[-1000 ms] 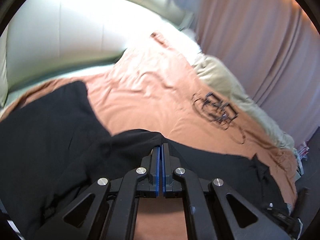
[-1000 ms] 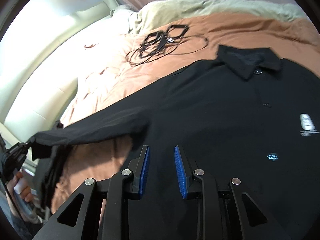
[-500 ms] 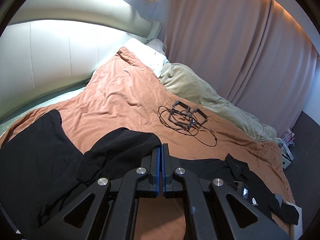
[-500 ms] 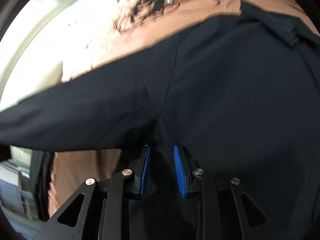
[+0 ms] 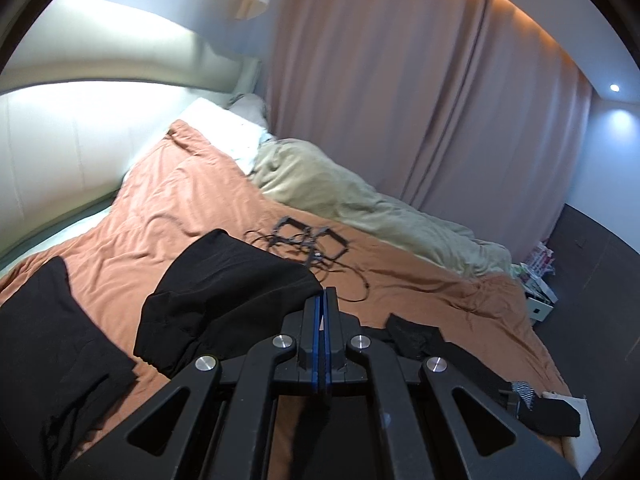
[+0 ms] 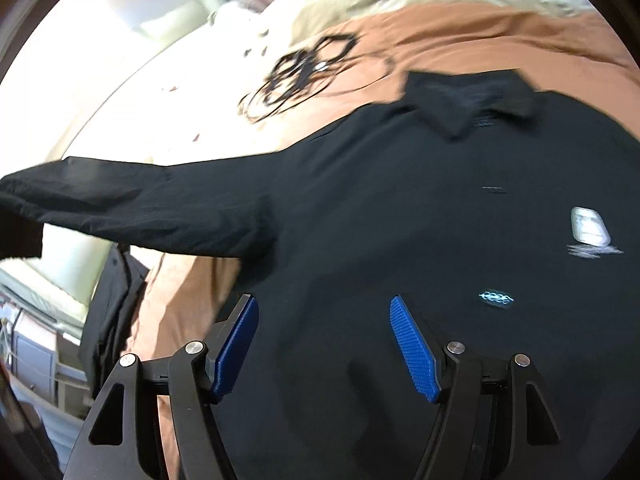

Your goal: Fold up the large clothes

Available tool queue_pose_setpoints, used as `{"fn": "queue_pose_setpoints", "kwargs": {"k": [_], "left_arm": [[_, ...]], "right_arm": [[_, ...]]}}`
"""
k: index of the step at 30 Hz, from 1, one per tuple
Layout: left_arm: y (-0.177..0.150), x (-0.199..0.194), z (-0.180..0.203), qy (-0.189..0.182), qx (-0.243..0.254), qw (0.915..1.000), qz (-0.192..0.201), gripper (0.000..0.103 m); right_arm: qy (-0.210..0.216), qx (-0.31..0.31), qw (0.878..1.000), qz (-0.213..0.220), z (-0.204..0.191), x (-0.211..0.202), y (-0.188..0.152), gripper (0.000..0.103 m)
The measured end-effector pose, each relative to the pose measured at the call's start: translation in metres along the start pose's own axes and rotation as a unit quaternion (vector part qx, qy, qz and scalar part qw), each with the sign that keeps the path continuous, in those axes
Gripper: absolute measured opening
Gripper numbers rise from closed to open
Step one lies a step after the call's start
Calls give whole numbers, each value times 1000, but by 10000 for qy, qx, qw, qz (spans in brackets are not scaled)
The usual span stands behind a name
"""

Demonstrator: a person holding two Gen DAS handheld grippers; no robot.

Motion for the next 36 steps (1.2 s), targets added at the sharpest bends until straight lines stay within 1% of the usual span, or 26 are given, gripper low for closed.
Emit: {"fn": "queue_pose_setpoints", "kwargs": {"k": [5, 6, 8, 11, 14, 17, 18, 21, 22, 24, 25, 26, 28, 29, 31, 32, 34, 35, 36], "left_arm": [[-1, 15, 77, -447, 268, 9986, -75, 4], [-1, 17, 86, -494, 297, 9983, -93, 4], [-4, 27, 117, -646, 410, 9969, -168, 4], [-12, 40, 153, -825, 556, 9946, -308, 4], [-27, 61, 192, -952, 761, 9913, -487, 4], [-48, 82, 227, -1073, 962, 9870, -715, 4], [-52, 87, 232, -1109, 972, 9860, -773, 4], [-80, 109, 259, -1243, 1016, 9809, -1096, 4], [-95, 120, 269, -1256, 1061, 9779, -1291, 4], [-121, 138, 281, -1195, 1138, 9723, -1658, 4], [-136, 147, 287, -1191, 1149, 9687, -1851, 4], [-154, 157, 293, -1226, 1132, 9632, -2106, 4], [-189, 172, 302, -1313, 1024, 9500, -2641, 4], [-204, 176, 305, -1305, 999, 9448, -2835, 4], [-224, 180, 312, -1297, 1055, 9391, -3001, 4], [-228, 180, 315, -1304, 1097, 9378, -3026, 7], [-237, 177, 321, -1399, 1085, 9353, -3063, 28], [-237, 173, 323, -1521, 1003, 9344, -3063, 57], [-234, 167, 323, -1600, 932, 9352, -3017, 89]], "right_arm": [[-156, 385, 9983, 402, 59, -65, -12, 69], [-196, 465, 9976, 484, 72, -75, -11, 69], [-244, 588, 9959, 650, 95, -98, -14, 69], [-352, 740, 9931, 844, 129, -130, -25, 69], [-409, 940, 9899, 978, 159, -158, -36, 69], [-473, 1114, 9863, 1121, 182, -177, -47, 69], [-488, 1177, 9851, 1152, 189, -182, -51, 69], [-473, 1403, 9816, 1206, 217, -203, -66, 69], [-346, 1530, 9804, 1192, 224, -206, -71, 69], [-232, 1682, 9778, 1230, 232, -212, -77, 69], [-247, 1726, 9766, 1257, 238, -217, -81, 69], [-288, 1743, 9760, 1270, 243, -220, -84, 69], [-350, 1774, 9755, 1255, 249, -222, -92, 69], [-371, 1778, 9754, 1252, 254, -225, -96, 69], [-512, 1758, 9746, 1287, 262, -233, -101, 69], [-610, 1762, 9738, 1302, 268, -237, -104, 69], [-646, 1797, 9726, 1329, 276, -246, -108, 69], [-655, 1816, 9719, 1348, 278, -248, -109, 69], [-673, 1830, 9713, 1367, 279, -249, -109, 69]]}}
Point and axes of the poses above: each gripper's, at about its wrist camera, not at the fingertips, and x roughly the way its jaws point, z to its right, y to its top, the point moved 10 cm from there along x, roughly the way its jaws point, and after that the axes turned 1 degree about -y, right-handed, at the moved point
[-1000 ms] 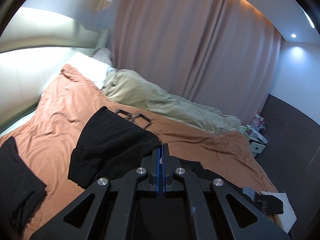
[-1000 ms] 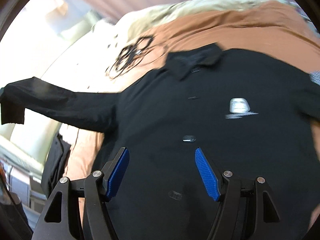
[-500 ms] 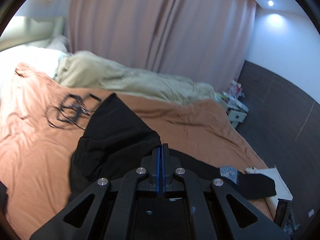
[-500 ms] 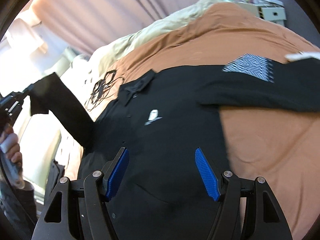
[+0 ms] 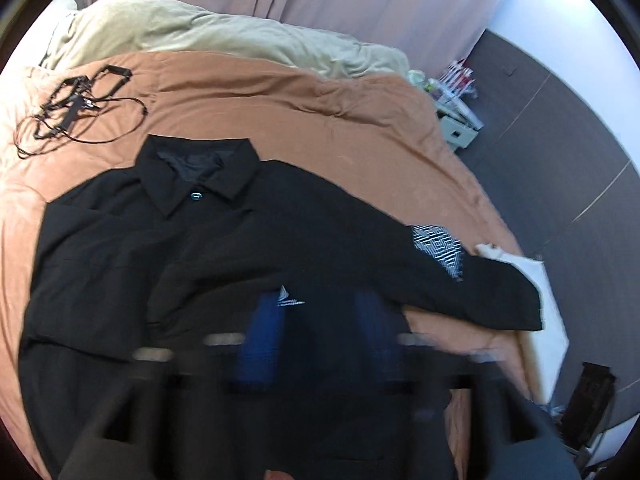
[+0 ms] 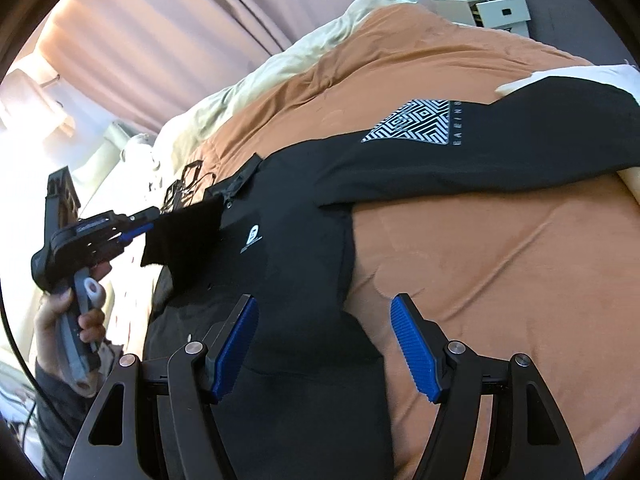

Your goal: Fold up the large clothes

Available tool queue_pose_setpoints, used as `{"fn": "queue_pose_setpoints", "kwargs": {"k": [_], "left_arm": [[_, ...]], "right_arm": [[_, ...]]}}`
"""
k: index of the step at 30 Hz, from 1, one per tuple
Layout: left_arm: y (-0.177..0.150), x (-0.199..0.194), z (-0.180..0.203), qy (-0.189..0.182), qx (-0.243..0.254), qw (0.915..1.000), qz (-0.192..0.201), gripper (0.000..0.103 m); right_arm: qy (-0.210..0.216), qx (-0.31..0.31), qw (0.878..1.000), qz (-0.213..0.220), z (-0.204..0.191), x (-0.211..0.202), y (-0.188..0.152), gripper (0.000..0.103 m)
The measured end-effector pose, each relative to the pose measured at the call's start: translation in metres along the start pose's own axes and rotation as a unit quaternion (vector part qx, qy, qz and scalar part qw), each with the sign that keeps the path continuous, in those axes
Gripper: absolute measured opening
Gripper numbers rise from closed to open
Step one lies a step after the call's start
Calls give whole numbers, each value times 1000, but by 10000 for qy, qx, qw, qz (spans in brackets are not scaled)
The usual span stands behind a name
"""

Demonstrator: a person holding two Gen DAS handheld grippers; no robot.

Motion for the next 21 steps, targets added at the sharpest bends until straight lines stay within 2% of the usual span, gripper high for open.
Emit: {"fn": "queue_pose_setpoints", "kwargs": {"k": [1, 2, 6, 9, 11, 15, 19, 21], "left_arm": [[3, -7, -1, -40, -35, 9999, 91, 98], [5, -13, -1, -52, -60, 9998, 173, 100], [15, -46, -19, 81, -239, 9985, 484, 100], [16, -83, -55, 631, -312, 9945, 769, 100], [13, -100, -71, 837, -294, 9921, 883, 100], [-1, -138, -111, 1164, -284, 9867, 1099, 100], [-18, -160, -146, 1445, -338, 9821, 1164, 100], [-26, -167, -158, 1467, -392, 9813, 1186, 96]], "right_arm": [[-10, 7, 10000, 23, 0, -1, 1, 69], [-10, 6, 10000, 30, -1, -2, 1, 69], [37, -174, 9998, 20, -20, 2, -1, 69], [138, -331, 9994, 0, -39, 9, -2, 69], [177, -426, 9989, -11, -52, 16, -2, 69], [182, -601, 9979, -181, -78, 42, -3, 69], [163, -886, 9954, -337, -106, 69, -4, 69], [79, -1063, 9935, -400, -120, 83, -4, 69]]}}
Point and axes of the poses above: each gripper's, at about its wrist camera, not at the fingertips, and x roughly the way its jaws point, z to its right, y to its top, the point moved 10 cm from there along x, roughly the way its jaws point, and after that the axes turned 1 degree about -y, right-handed, at the moved point
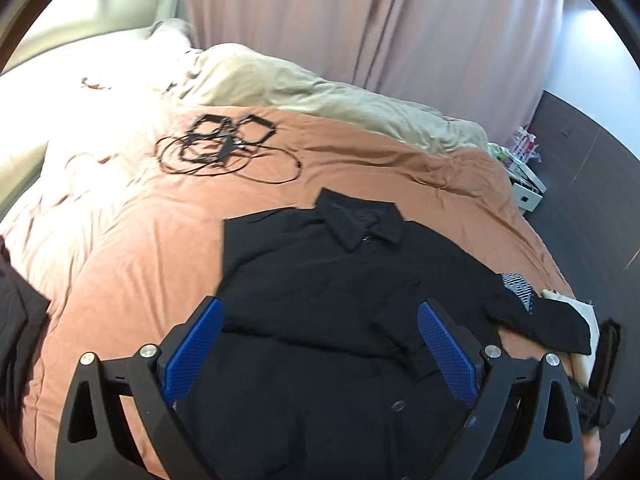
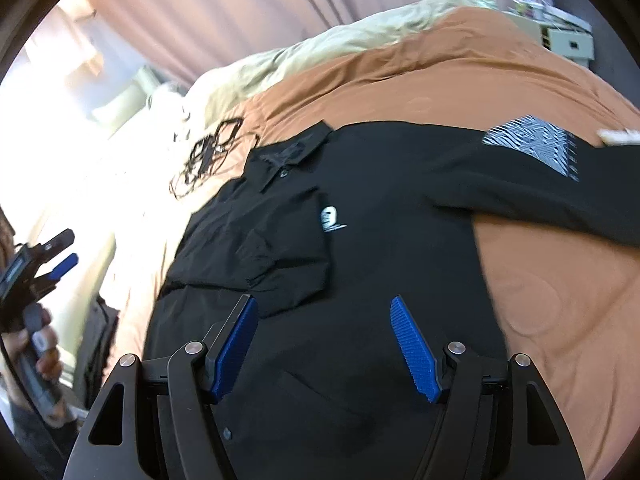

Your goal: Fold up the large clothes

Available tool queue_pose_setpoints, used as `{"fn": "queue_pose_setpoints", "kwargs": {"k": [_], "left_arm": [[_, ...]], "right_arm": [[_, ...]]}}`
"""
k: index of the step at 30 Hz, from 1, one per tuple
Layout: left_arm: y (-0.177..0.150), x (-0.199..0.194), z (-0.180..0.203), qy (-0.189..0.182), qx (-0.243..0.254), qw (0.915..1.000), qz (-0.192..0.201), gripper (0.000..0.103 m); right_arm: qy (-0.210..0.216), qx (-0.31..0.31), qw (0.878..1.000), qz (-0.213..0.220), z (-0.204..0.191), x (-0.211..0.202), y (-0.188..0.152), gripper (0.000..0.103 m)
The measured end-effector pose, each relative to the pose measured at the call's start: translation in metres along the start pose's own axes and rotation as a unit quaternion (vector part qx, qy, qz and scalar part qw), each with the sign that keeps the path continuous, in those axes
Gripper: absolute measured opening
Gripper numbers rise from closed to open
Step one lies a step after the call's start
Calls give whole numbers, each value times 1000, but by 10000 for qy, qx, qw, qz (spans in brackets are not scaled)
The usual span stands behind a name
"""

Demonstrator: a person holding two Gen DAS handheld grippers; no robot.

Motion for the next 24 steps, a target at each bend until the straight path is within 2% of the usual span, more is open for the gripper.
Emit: {"fn": "queue_pose_setpoints", "kwargs": {"k": [2, 6, 11, 17, 18, 19, 21, 23, 24], "left_arm": [[-7, -5, -19, 127, -57, 9999, 32, 92], [-23, -6, -48, 276, -205, 9994, -69, 74], [-47, -3, -77, 473, -255, 9984, -181, 73], [-66, 4, -103, 629, -294, 9969, -380, 73], [-67, 6, -107, 638, -328, 9966, -398, 73], [-67, 7, -108, 639, -345, 9965, -401, 73], [-69, 11, -112, 613, -421, 9963, -422, 73], [-72, 16, -113, 590, -444, 9962, -467, 73], [-73, 18, -112, 587, -437, 9962, -482, 73]], "right_arm": [[-96, -227, 9997, -97, -16, 15, 2, 69], [-311, -806, 9957, -326, -47, 50, -1, 69], [-658, -1453, 9847, -701, -73, 100, -11, 69], [-1186, -1925, 9661, -1246, -73, 154, -32, 69], [-1265, -2008, 9634, -1249, -71, 157, -32, 56], [-1377, -2016, 9626, -1171, -67, 158, -27, 37], [-1290, -1776, 9699, -1053, -60, 151, -14, 25], [-1324, -1577, 9754, -789, -50, 135, 9, 24], [-1403, -1527, 9761, -647, -44, 128, 19, 19]]}}
Point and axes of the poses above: each gripper's, at about its wrist camera, not at the fingertips, and x roughly the way its jaws point, z to its right, y to its top, the point moved 10 cm from there along x, roughly the way its jaws point, and after that the axes turned 1 degree about -y, right-handed, at the moved point
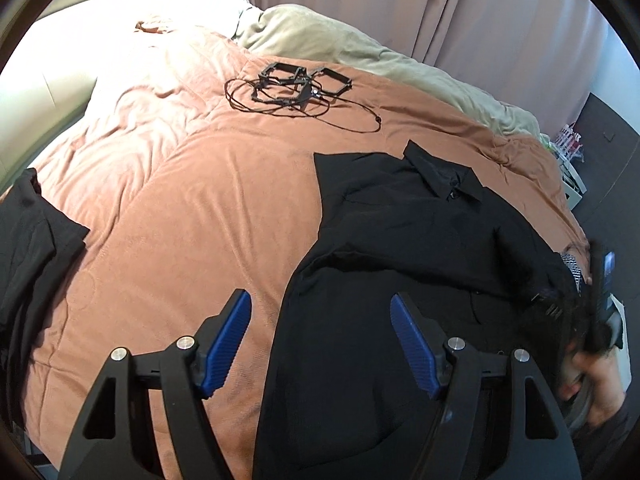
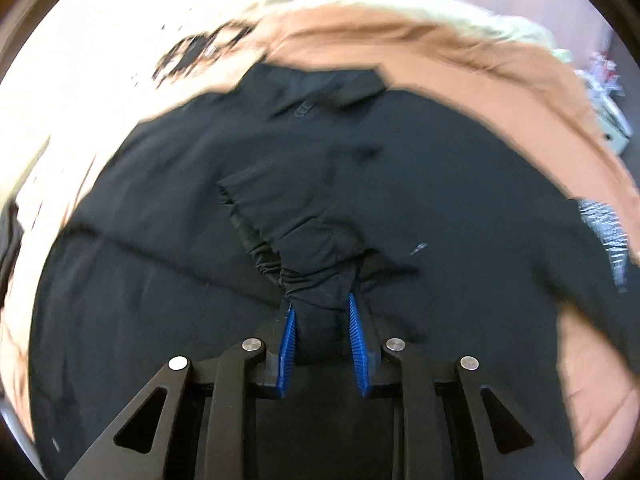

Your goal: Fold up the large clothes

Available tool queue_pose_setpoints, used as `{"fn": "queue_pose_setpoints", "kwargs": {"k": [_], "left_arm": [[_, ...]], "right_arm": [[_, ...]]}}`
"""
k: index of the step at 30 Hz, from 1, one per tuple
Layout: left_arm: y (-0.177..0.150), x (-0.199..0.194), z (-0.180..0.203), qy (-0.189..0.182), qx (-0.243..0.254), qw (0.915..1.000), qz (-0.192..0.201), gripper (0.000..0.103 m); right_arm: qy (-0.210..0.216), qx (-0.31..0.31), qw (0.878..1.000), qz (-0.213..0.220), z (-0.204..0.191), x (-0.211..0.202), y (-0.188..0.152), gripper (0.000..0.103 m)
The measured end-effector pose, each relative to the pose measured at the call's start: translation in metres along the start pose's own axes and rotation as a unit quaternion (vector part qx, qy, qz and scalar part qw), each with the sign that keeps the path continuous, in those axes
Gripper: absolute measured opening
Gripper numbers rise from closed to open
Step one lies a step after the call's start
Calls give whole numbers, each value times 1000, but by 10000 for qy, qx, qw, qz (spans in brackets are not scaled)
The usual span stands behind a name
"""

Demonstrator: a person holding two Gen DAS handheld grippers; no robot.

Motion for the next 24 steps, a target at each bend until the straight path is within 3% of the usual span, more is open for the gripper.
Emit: {"fn": "queue_pose_setpoints", "kwargs": {"k": [3, 5, 7, 9, 15, 18, 24], "left_arm": [[-4, 8, 4, -3, 47, 10000, -33, 73], [-6, 14, 6, -7, 51, 10000, -58, 73], [-7, 18, 6, -17, 36, 10000, -67, 73], [-7, 21, 6, -8, 21, 10000, -82, 73], [-13, 20, 0, -4, -46, 9999, -126, 73], [-16, 6, -4, 16, -41, 10000, -24, 73], [-19, -36, -17, 162, -253, 9987, 408, 73]], "right_arm": [[-303, 423, 9982, 283, 46, -21, 20, 19], [-447, 703, 9959, 344, 78, -30, 27, 29], [-277, 965, 9944, 342, 98, -37, 25, 53], [-40, 1115, 9931, 364, 107, -44, 21, 56], [-68, 1206, 9926, 136, 116, -30, -5, 56], [156, 1255, 9916, -274, 105, -1, -20, 41], [271, 1351, 9898, -372, 103, 27, -21, 38]]}}
Point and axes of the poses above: each gripper's, at about its wrist camera, not at the fingertips, and x roughly the way its jaws point, z to its right, y to its top, the point moved 10 cm from there along x, roughly the way its jaws point, and after that the axes turned 1 degree about -y, right-handed, at the moved point
